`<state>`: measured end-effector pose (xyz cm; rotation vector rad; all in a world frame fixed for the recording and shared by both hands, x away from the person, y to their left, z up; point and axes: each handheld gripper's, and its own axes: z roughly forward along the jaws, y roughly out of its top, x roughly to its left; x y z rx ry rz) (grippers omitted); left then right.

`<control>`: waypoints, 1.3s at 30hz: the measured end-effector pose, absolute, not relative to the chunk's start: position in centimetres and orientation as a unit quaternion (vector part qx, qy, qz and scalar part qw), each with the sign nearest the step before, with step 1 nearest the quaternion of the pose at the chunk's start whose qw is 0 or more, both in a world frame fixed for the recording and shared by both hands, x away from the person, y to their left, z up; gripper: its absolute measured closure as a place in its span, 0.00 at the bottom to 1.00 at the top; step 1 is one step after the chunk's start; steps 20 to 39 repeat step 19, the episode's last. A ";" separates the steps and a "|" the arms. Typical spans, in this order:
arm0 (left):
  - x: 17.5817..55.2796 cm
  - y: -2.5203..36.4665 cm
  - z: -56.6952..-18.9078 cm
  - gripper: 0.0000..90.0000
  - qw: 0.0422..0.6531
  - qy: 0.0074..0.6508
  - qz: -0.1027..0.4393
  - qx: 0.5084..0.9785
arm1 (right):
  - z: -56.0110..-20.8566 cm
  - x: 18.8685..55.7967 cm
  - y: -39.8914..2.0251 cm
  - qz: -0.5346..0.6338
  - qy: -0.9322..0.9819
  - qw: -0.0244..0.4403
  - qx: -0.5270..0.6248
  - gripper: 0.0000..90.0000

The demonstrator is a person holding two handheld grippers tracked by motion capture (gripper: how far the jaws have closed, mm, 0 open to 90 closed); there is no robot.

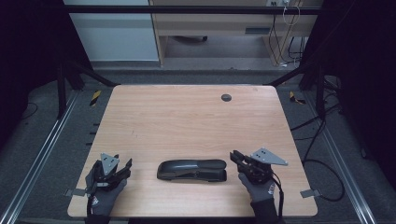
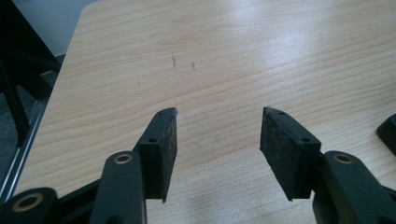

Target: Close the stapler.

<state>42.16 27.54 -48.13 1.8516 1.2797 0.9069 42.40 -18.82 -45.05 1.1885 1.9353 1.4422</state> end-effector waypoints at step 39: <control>42.9 28.7 -48.8 0.44 0.339 0.507 0.322 0.724 | -49.3 44.6 -25.2 0.408 0.692 0.270 0.530 0.49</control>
